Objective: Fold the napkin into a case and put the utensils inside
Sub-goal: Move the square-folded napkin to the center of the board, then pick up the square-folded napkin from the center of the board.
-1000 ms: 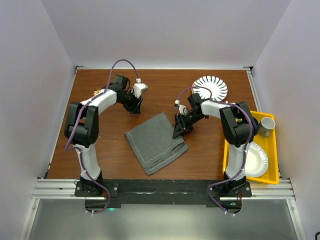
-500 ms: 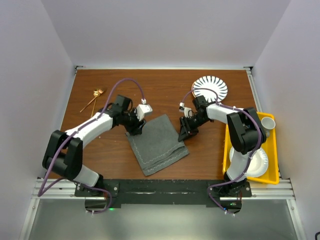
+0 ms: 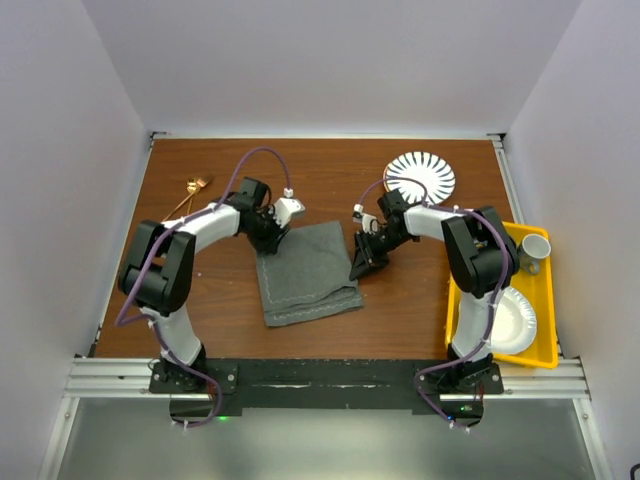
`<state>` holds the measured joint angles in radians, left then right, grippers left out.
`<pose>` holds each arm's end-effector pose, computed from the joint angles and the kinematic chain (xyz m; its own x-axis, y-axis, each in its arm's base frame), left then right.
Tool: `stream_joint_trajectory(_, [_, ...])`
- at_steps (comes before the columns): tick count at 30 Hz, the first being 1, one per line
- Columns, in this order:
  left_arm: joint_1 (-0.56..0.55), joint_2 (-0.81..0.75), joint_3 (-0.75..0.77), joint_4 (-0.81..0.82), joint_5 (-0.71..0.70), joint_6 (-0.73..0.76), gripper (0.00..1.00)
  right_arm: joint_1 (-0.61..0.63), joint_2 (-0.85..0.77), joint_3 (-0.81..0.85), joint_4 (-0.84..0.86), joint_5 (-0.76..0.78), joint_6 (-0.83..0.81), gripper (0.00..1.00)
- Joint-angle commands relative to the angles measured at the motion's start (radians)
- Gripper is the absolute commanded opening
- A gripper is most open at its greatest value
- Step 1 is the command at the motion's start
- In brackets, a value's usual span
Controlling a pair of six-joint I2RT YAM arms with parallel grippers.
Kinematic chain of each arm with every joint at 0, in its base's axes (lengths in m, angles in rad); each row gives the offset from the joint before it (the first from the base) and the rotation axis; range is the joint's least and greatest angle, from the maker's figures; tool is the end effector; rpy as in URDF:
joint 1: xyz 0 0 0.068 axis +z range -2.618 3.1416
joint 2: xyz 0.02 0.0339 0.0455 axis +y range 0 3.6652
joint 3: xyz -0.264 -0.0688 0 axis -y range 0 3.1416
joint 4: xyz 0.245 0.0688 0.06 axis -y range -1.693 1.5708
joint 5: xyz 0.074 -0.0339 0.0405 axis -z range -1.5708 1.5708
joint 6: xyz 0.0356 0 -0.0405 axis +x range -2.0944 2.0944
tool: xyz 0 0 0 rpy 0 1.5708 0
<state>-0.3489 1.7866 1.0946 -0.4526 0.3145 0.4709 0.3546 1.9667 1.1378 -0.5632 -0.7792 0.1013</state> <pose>0.3233 -0.1293 0.1630 -0.5605 0.6630 -0.4962 0.7850 0.6162 -0.0635 0.3188 0.1447 0.1193 -0.9549 -0.2768 -0.1069 -0.2690 0.6552 0.7060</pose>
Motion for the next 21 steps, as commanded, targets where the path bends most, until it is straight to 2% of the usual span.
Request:
stream_joint_trajectory(1, [0.044, -0.022, 0.062, -0.027, 0.108, 0.072, 0.39, 0.004, -0.037, 0.069, -0.027, 0.041, -0.055, 0.37])
stream_joint_trajectory(4, [0.013, -0.14, 0.004, -0.046, 0.196, 0.084, 0.49, 0.004, -0.127, 0.044, -0.069, 0.037, -0.069, 0.49])
stream_joint_trajectory(5, [-0.002, -0.211, -0.021, -0.04, 0.204, 0.092, 0.51, 0.004, -0.153, 0.024, -0.079, 0.034, -0.063, 0.5])
stream_joint_trajectory(8, [-0.074, -0.35, -0.134, 0.012, 0.209, 0.089, 0.56, 0.003, -0.219, -0.013, -0.058, 0.018, -0.012, 0.51])
stream_joint_trajectory(11, [-0.171, -0.426, -0.225, 0.066, 0.175, 0.061, 0.58, 0.007, -0.232, -0.055, -0.008, -0.003, 0.052, 0.47])
stream_joint_trajectory(14, [-0.255, -0.441, -0.28, 0.104, 0.117, 0.048, 0.61, 0.017, -0.209, -0.053, 0.019, -0.008, 0.081, 0.47])
stream_joint_trajectory(21, [-0.352, -0.409, -0.338, 0.18, 0.029, 0.063, 0.63, 0.023, -0.135, -0.047, 0.043, 0.009, 0.115, 0.47])
